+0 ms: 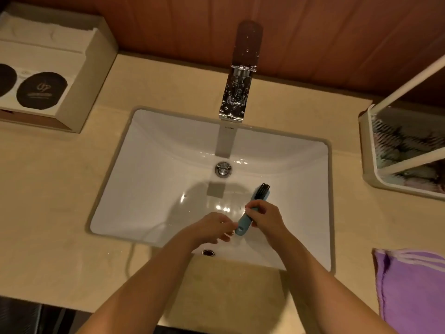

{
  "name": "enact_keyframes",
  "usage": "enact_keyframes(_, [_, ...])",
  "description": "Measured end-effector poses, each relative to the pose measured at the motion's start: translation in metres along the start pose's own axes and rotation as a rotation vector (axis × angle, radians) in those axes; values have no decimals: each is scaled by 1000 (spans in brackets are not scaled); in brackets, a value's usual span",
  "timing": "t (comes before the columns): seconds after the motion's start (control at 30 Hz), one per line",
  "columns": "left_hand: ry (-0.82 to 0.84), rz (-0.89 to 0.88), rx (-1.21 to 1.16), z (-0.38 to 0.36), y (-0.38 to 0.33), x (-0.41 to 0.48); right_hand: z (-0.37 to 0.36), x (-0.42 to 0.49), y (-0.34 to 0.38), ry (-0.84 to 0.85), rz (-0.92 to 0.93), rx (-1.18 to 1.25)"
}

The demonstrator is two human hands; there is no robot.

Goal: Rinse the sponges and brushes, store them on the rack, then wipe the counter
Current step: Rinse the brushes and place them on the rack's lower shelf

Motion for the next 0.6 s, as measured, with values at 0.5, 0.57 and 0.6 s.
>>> enact_keyframes(0.5, [-25, -429, 200, -15, -109, -45, 55, -105, 33, -195, 153, 487])
enact_keyframes(0.57, [-40, -456, 248, -22, -122, -46, 67, -114, 33, -205, 148, 477])
enact_keyframes(0.6, [-40, -477, 288, -28, -129, -46, 74, -119, 32, -210, 146, 478])
Point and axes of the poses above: each hand's wrist, its own x-axis towards the middle knuckle, its own z-axis out of the back of the hand, y = z × x, the point moved 7 cm from there along x, towards the middle knuckle, and after that the axes turned 13 degrees about -z, right-handed, at the moved point
